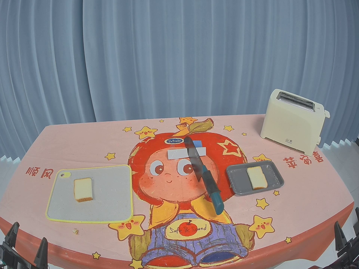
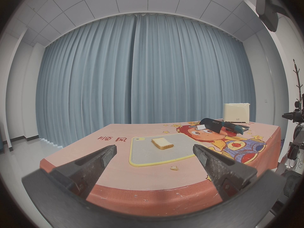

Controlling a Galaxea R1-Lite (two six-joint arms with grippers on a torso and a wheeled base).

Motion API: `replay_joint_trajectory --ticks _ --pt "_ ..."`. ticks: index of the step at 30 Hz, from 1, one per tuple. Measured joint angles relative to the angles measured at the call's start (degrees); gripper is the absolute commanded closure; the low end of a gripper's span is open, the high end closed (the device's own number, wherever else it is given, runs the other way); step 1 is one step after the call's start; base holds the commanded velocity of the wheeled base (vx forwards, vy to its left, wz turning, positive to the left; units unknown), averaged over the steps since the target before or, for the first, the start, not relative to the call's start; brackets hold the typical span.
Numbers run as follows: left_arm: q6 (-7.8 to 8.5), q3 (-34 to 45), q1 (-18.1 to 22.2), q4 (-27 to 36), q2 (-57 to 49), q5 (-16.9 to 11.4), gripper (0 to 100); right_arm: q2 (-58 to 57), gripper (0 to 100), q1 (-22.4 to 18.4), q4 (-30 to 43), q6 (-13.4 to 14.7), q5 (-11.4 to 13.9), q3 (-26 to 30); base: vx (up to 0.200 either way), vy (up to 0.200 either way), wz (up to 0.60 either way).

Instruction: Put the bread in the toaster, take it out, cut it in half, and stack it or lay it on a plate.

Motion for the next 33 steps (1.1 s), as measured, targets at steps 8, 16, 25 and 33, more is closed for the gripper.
replay_joint_trajectory --ticks 8,16,25,33 --pt "0.00 0.0 0.0 0.0 0.0 0.0 0 -2.3 0 0.1 -0.5 -0.2 0.9 0.0 0.000 0.000 0.00" --pt "0.00 0.0 0.0 0.0 0.0 0.0 0 -2.8 0 0.3 -0.5 0.0 0.9 0.0 0.000 0.000 0.00" --pt "0.11 0.0 0.0 0.0 0.0 0.0 0 -2.9 0 0.3 -0.6 0.0 0.9 0.0 0.000 0.000 0.00" --pt "-0.05 0.0 0.0 0.0 0.0 0.0 0 -2.9 0 0.3 -0.6 0.1 0.9 0.0 0.000 0.000 0.00"
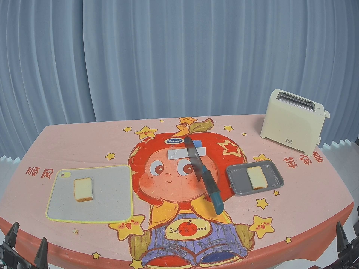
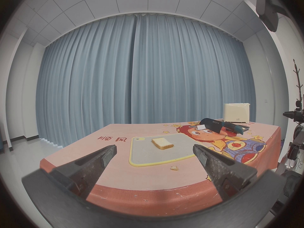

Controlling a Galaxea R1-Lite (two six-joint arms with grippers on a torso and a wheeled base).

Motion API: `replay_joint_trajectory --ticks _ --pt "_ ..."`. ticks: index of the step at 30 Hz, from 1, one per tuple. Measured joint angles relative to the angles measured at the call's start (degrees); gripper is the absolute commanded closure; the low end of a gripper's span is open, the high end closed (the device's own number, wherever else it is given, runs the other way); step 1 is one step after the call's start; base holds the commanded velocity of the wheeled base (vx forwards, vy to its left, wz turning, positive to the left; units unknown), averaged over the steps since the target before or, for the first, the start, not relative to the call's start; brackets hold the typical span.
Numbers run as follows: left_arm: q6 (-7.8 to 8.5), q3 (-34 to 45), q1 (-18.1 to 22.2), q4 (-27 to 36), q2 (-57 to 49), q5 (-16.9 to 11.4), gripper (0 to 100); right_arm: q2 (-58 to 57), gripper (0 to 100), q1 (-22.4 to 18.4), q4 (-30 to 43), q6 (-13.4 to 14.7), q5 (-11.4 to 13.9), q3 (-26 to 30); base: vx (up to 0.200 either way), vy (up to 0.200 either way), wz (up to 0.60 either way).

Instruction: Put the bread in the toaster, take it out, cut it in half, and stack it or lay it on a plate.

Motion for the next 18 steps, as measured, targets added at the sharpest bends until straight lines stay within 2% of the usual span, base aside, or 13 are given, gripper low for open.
replay_joint_trajectory --ticks 18 --pt "0.06 0.0 0.0 0.0 0.0 0.0 0 0.0 0 0.0 0.0 0.0 0.0 0.0 0.000 0.000 0.00"
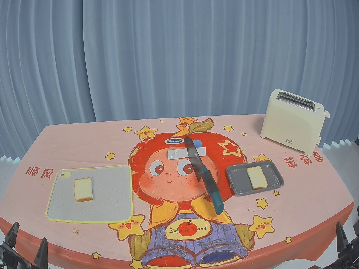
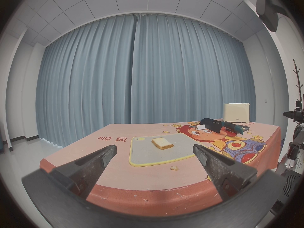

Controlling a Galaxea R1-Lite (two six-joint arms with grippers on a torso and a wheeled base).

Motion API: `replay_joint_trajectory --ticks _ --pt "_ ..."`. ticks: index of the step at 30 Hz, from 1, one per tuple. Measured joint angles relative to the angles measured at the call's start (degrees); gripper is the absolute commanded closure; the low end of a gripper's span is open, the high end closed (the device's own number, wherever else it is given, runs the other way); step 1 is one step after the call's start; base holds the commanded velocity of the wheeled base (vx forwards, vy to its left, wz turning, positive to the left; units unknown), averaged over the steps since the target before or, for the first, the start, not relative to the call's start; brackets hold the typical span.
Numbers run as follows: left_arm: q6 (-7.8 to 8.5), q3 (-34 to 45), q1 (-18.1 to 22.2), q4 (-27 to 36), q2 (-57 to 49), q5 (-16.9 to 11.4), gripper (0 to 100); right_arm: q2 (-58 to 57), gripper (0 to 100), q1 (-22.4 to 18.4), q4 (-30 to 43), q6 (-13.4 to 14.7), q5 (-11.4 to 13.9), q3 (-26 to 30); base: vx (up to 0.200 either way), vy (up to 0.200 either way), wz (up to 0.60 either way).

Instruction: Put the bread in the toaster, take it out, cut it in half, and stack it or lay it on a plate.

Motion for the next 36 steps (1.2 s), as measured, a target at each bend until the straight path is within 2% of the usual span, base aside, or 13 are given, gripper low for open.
replay_joint_trajectory --ticks 30,33,36 --pt "-1.15 0.0 0.0 -1.1 0.0 1.1 0 0.0 0 0.0 0.0 0.0 0.0 0.0 0.000 0.000 0.00" --pt "-1.28 0.0 0.0 -3.3 0.0 1.2 0 0.0 0 0.0 0.0 0.0 0.0 0.0 0.000 0.000 0.00" --pt "-1.50 0.0 0.0 -9.6 0.0 1.3 0 0.0 0 0.0 0.0 0.0 0.0 0.0 0.000 0.000 0.00"
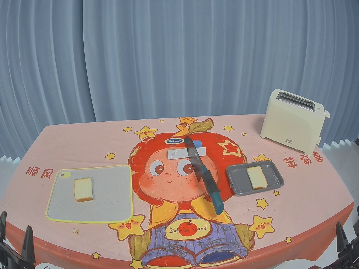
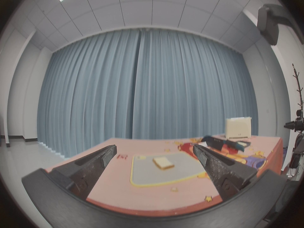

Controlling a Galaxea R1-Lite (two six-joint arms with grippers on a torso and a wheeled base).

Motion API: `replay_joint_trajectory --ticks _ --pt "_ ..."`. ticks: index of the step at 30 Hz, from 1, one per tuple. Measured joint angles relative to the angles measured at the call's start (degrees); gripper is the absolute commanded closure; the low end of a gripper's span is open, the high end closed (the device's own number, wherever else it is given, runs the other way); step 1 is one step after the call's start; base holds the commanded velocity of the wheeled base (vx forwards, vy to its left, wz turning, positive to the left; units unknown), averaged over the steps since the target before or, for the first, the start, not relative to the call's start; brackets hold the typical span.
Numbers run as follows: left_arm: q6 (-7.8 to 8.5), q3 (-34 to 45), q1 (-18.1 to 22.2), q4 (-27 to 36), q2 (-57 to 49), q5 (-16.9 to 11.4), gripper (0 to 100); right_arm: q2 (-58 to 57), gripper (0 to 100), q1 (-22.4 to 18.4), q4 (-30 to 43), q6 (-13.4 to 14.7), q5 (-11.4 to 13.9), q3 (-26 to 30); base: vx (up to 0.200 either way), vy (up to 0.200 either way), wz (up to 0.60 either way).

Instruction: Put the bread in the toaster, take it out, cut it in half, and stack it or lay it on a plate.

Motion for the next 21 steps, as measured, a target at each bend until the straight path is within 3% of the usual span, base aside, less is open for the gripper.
replay_joint_trajectory --ticks 21 --pt "0.13 0.0 0.0 -9.0 0.0 0.0 0 0.0 0 0.0 0.0 0.0 0.0 0.0 0.000 0.000 0.00"
